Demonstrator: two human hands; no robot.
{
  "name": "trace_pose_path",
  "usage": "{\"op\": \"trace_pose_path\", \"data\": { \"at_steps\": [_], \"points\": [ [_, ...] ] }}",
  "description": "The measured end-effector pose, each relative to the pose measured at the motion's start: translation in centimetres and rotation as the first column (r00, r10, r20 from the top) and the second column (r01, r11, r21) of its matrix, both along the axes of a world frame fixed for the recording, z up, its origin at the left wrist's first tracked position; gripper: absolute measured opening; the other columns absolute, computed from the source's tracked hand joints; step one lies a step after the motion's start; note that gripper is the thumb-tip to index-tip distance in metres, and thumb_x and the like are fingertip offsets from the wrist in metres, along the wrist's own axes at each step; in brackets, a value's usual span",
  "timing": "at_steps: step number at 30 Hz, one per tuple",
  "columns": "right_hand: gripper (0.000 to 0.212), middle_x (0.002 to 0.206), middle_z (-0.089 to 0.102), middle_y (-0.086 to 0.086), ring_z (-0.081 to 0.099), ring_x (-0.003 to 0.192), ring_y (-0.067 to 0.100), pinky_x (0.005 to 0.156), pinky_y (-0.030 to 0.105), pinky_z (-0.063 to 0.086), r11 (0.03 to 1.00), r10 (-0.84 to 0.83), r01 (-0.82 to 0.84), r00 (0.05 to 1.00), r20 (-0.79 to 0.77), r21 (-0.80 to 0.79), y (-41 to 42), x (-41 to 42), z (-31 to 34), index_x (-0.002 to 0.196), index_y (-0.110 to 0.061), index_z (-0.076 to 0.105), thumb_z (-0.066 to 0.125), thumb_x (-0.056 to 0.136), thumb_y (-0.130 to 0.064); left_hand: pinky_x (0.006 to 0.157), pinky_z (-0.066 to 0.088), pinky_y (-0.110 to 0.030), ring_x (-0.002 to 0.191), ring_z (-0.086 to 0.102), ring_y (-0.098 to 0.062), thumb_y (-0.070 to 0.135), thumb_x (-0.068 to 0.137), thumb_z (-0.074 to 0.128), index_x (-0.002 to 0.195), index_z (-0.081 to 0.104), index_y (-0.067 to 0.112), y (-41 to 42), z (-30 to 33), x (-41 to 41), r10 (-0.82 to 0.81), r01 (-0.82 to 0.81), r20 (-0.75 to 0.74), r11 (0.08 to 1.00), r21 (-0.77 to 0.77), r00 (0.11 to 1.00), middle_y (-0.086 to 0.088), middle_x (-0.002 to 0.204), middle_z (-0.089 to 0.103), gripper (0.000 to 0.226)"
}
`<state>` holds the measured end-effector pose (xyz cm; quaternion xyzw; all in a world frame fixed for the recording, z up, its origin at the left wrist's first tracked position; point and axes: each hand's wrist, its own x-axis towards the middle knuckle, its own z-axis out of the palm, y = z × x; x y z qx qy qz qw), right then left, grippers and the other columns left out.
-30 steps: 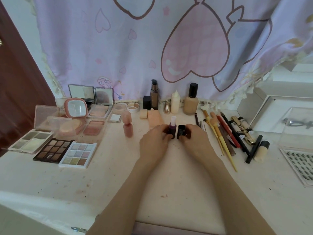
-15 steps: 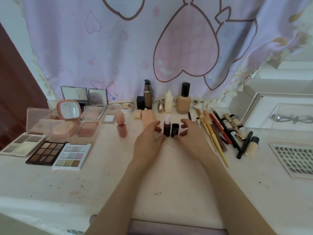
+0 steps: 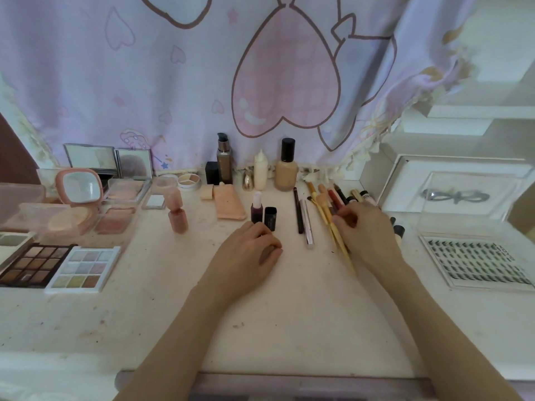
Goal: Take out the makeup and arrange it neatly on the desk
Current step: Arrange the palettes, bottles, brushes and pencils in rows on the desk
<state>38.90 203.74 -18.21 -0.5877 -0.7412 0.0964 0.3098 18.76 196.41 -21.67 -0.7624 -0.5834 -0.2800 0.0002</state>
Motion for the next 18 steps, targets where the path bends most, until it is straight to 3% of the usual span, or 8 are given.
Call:
{"op": "trace_pose_path", "data": {
  "at_steps": [4, 6, 9, 12, 16, 18],
  "points": [
    [0.036, 0.104, 0.059, 0.006, 0.053, 0.101, 0.026, 0.085, 0.035, 0.042, 0.997, 0.068, -0.058, 0.971, 0.23, -0.048, -0.7, -2.9, -0.5, 0.1, -0.011, 0.065, 0.06, 0.085, -0.044, 0.081, 0.038, -0.018, 0.094, 0.049, -0.009, 0.031, 0.09, 0.055, 0.102, 0.069, 0.02, 0.1, 0.0, 0.1, 0.004, -0.004, -0.004, 1.0, -0.011, 1.0, 0.005, 0.101, 0.058, 0.022],
    [0.044, 0.11, 0.059, 0.009, 0.055, 0.1, 0.028, 0.081, 0.036, 0.044, 0.993, 0.059, -0.024, 0.947, 0.314, -0.115, -0.9, -4.1, -0.6, 0.101, -0.007, 0.06, 0.057, 0.086, -0.048, 0.081, 0.037, -0.019, 0.093, 0.049, -0.01, 0.031, 0.09, 0.055, 0.102, 0.07, 0.02, 0.0, 0.0, 0.1, -0.003, 0.003, -0.001, 1.0, -0.005, 1.0, 0.005, 0.101, 0.058, 0.022],
    [0.03, 0.102, 0.061, 0.011, 0.059, 0.091, 0.027, 0.065, 0.032, 0.042, 0.982, 0.037, 0.037, 0.924, 0.38, -0.187, -0.9, -5.0, -0.4, 0.097, -0.005, 0.056, 0.052, 0.091, -0.035, 0.081, 0.037, -0.019, 0.093, 0.049, -0.01, 0.03, 0.091, 0.054, 0.102, 0.07, 0.02, -0.2, 0.0, 0.0, -0.008, 0.008, -0.004, 1.0, 0.0, 1.0, 0.005, 0.1, 0.059, 0.022],
    [0.018, 0.101, 0.062, 0.013, 0.061, 0.089, 0.029, 0.06, 0.03, 0.04, 0.972, 0.015, 0.08, 0.917, 0.398, -0.22, -0.6, -5.1, -0.1, 0.098, -0.004, 0.058, 0.048, 0.091, -0.018, 0.08, 0.038, -0.019, 0.093, 0.048, -0.009, 0.031, 0.091, 0.054, 0.101, 0.07, 0.022, -0.2, 0.1, -0.1, -0.013, 0.013, 0.003, 1.0, -0.002, 1.0, 0.007, 0.1, 0.059, 0.021],
    [0.022, 0.098, 0.063, 0.016, 0.06, 0.086, 0.03, 0.061, 0.032, 0.041, 0.988, -0.072, 0.107, 0.959, 0.276, -0.115, -0.5, -4.1, 0.2, 0.1, 0.0, 0.055, 0.045, 0.092, -0.019, 0.074, 0.04, -0.017, 0.09, 0.052, -0.007, 0.026, 0.09, 0.055, 0.103, 0.068, 0.021, -0.4, 0.2, 0.0, -0.007, 0.006, 0.057, 1.0, 0.017, 0.998, 0.007, 0.1, 0.059, 0.019],
    [0.028, 0.097, 0.064, 0.015, 0.06, 0.085, 0.03, 0.061, 0.028, 0.036, 0.993, -0.109, 0.11, 0.994, 0.02, -0.037, -0.6, -3.5, 0.6, 0.103, 0.001, 0.055, 0.045, 0.095, -0.024, 0.073, 0.043, -0.017, 0.091, 0.054, -0.008, 0.018, 0.091, 0.055, 0.108, 0.065, 0.018, -0.4, 0.3, -0.1, 0.022, -0.031, 0.097, 0.995, 0.092, 0.995, 0.004, 0.103, 0.059, 0.02]
  ]
}}
